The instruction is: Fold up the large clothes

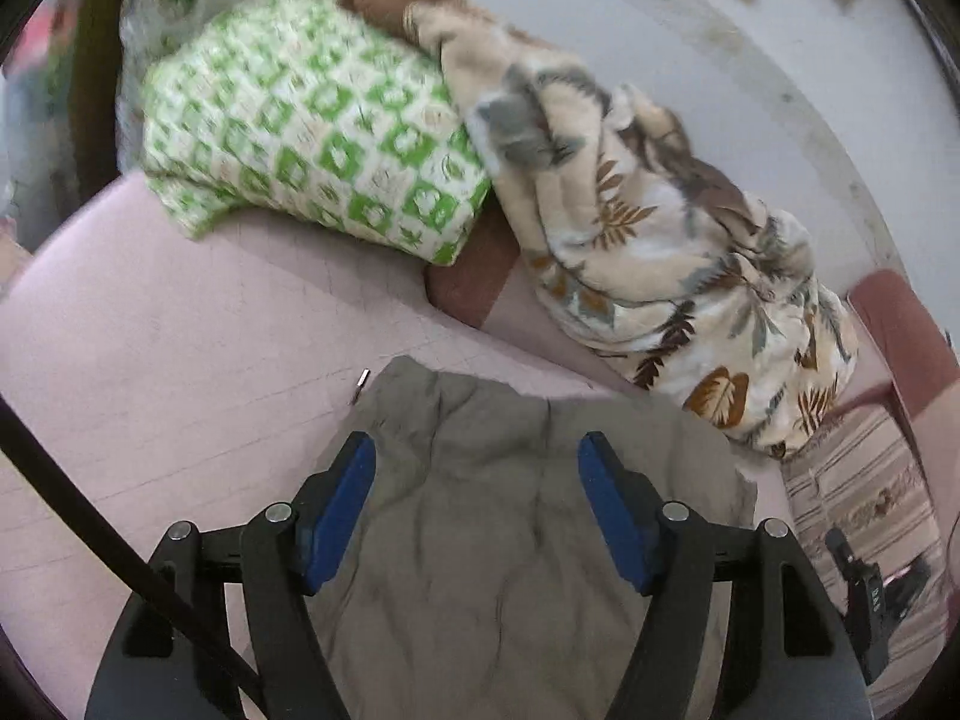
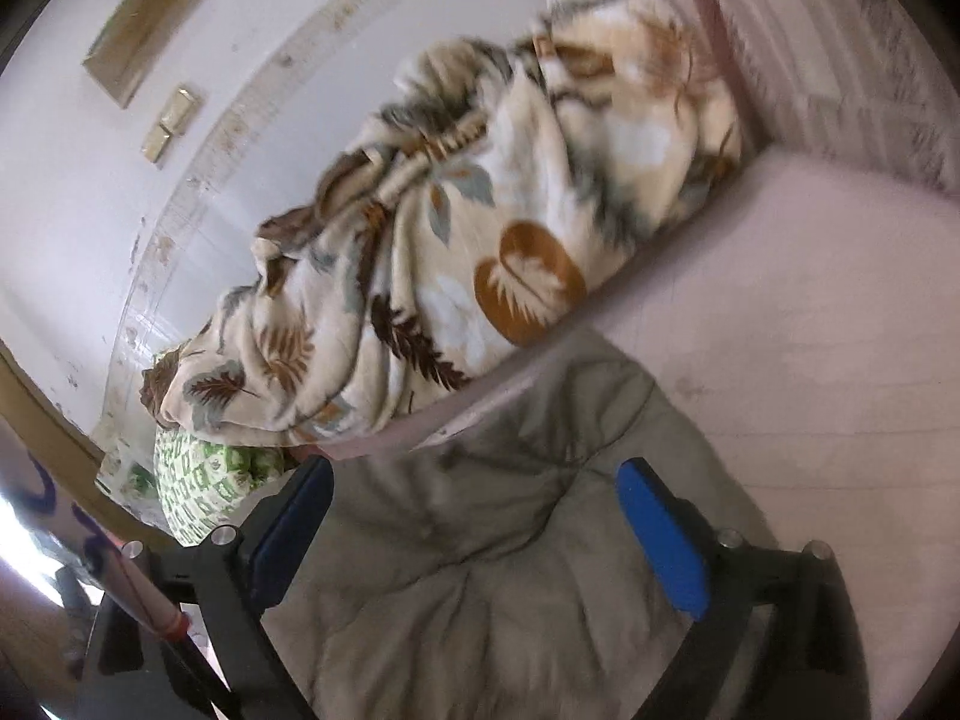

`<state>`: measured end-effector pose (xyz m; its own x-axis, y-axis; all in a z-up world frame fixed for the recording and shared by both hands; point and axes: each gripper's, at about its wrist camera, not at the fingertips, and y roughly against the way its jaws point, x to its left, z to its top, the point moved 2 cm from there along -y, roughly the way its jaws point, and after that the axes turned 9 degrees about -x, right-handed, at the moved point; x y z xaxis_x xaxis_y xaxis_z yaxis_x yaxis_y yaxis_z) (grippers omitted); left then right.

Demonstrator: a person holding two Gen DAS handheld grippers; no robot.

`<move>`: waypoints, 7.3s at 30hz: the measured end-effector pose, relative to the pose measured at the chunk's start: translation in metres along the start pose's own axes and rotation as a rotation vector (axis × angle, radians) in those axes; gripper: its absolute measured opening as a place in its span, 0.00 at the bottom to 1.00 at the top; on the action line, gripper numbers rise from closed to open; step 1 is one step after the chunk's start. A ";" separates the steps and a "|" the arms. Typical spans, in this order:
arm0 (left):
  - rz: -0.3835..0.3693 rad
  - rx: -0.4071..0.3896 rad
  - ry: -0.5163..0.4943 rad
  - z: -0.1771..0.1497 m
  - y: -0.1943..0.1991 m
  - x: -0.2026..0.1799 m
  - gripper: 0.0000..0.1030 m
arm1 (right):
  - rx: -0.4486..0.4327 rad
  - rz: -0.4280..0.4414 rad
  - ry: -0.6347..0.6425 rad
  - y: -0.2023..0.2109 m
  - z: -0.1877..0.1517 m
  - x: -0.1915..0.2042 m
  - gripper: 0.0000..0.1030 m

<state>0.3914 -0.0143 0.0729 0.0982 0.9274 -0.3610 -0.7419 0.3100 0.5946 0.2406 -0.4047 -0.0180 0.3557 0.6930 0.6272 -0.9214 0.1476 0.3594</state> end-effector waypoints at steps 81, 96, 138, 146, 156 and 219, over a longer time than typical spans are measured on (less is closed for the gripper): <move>0.358 0.053 0.005 -0.137 0.030 0.119 0.76 | 0.287 -0.246 0.626 -0.033 -0.153 0.132 0.86; 0.332 0.070 0.105 -0.127 0.035 0.143 0.76 | 0.357 -0.264 0.779 -0.035 -0.208 0.148 0.95; -0.276 0.286 0.517 -0.172 -0.050 0.145 0.90 | 0.300 -0.040 -0.336 0.051 -0.104 -0.141 1.00; -0.223 0.266 0.442 -0.165 -0.046 0.129 0.69 | 0.331 -0.048 -0.289 0.037 -0.105 -0.130 0.92; -0.186 0.237 0.334 -0.162 0.000 0.109 0.52 | 0.322 -0.016 -0.237 0.065 -0.090 -0.118 0.56; 0.343 0.061 -0.260 -0.196 0.048 0.049 0.78 | 0.149 -0.289 0.506 0.135 -0.120 -0.033 0.84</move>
<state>0.2312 0.0052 -0.0571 0.0222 0.9984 0.0528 -0.7209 -0.0206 0.6927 0.0862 -0.3232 -0.0730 0.4365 0.8946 0.0960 -0.7535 0.3052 0.5824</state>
